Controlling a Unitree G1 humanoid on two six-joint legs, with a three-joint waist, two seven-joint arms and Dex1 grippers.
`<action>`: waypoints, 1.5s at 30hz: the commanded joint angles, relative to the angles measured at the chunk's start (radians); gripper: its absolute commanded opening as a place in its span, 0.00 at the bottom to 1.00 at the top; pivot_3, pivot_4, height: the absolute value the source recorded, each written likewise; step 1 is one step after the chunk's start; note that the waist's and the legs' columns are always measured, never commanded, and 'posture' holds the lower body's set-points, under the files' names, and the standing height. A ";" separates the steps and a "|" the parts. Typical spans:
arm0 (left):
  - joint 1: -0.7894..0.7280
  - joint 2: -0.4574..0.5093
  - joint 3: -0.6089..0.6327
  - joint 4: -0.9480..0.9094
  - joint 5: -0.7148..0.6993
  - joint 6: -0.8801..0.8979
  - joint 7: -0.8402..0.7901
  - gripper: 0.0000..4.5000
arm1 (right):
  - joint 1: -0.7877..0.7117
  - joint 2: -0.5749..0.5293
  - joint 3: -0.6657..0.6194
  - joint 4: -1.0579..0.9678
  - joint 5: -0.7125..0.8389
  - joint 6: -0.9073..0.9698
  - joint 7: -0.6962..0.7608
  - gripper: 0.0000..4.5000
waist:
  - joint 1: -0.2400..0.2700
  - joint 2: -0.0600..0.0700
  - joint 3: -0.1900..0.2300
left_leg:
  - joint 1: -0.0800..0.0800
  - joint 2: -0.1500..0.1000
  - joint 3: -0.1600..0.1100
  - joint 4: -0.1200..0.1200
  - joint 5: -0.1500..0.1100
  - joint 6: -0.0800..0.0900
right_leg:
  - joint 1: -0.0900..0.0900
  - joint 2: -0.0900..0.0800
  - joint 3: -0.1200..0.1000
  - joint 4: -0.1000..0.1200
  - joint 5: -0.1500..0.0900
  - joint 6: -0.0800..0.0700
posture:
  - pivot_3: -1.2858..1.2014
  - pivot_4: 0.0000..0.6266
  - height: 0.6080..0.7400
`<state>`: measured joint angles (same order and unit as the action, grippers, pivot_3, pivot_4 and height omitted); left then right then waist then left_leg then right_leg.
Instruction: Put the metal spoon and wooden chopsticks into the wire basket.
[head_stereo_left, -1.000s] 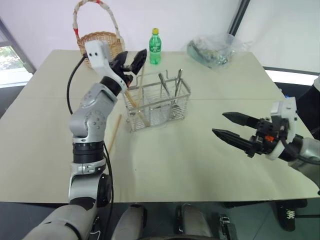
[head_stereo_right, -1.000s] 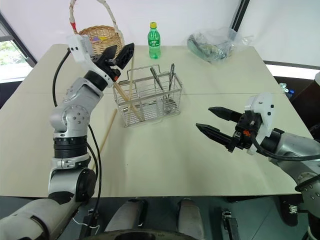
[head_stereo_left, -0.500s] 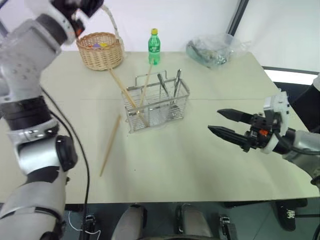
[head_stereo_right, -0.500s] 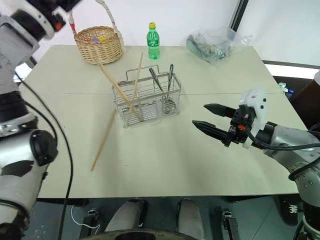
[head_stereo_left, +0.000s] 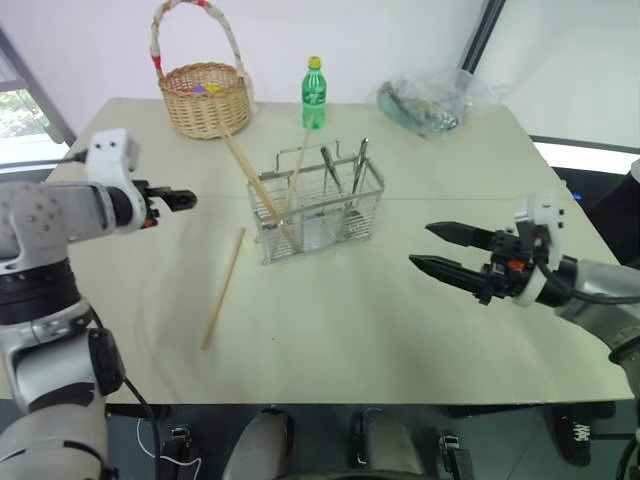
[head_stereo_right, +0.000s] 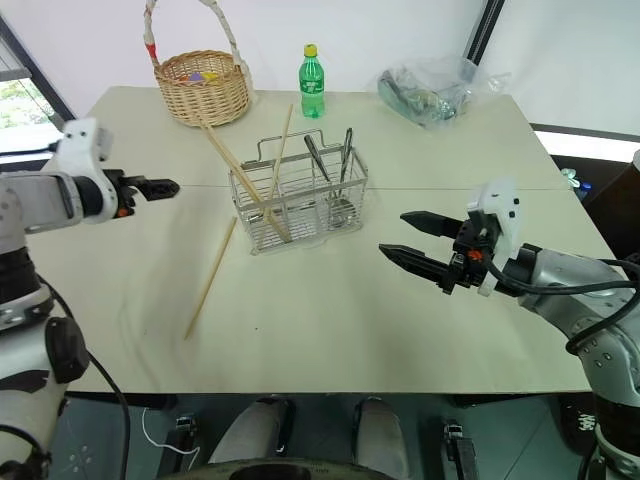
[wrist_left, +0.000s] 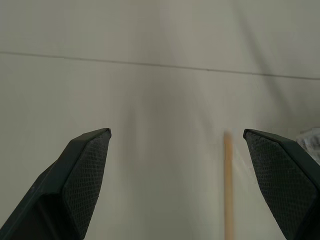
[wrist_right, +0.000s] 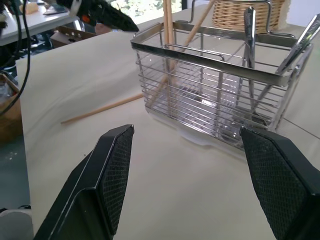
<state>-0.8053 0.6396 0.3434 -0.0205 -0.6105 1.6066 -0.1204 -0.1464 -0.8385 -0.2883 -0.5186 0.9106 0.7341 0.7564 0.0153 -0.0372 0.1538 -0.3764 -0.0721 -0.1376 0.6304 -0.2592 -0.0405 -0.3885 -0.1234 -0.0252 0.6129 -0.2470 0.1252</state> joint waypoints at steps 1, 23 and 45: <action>0.021 -0.021 -0.069 -0.031 -0.053 0.008 -0.017 0.99 | 0.002 0.020 0.003 -0.019 -0.015 -0.024 -0.006 0.77 | -0.002 0.000 0.000 | 0.000 0.000 0.000 0.000 0.000 0.000 | 0.000 0.000 0.000 0.000 0.000 0.000 | 0.52 0.24 0.50; -0.066 -0.091 -0.478 0.378 0.187 -0.279 -0.264 0.88 | 0.181 -0.028 -0.120 -0.183 0.021 -0.025 0.037 0.77 | 0.004 0.010 -0.005 | 0.000 0.000 0.002 0.000 0.000 0.000 | 0.000 -0.002 0.000 -0.001 0.000 0.000 | 0.52 0.24 0.50; -0.137 -0.045 -0.202 0.426 0.300 -0.397 -0.173 0.01 | 0.152 -0.041 -0.071 -0.156 -0.031 -0.073 0.085 0.77 | 0.020 0.006 -0.003 | -0.004 0.000 0.002 0.000 -0.001 0.002 | -0.004 -0.002 -0.002 -0.001 -0.001 0.001 | 0.52 0.24 0.50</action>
<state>-0.9093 0.5630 0.0794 0.4399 -0.3274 1.2489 -0.3149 0.0245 -0.8715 -0.3493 -0.6704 0.8812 0.6851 0.8349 0.0353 -0.0308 0.1505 -0.3809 -0.0718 -0.1357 0.6304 -0.2598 -0.0391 -0.3934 -0.1254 -0.0268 0.6121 -0.2475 0.1265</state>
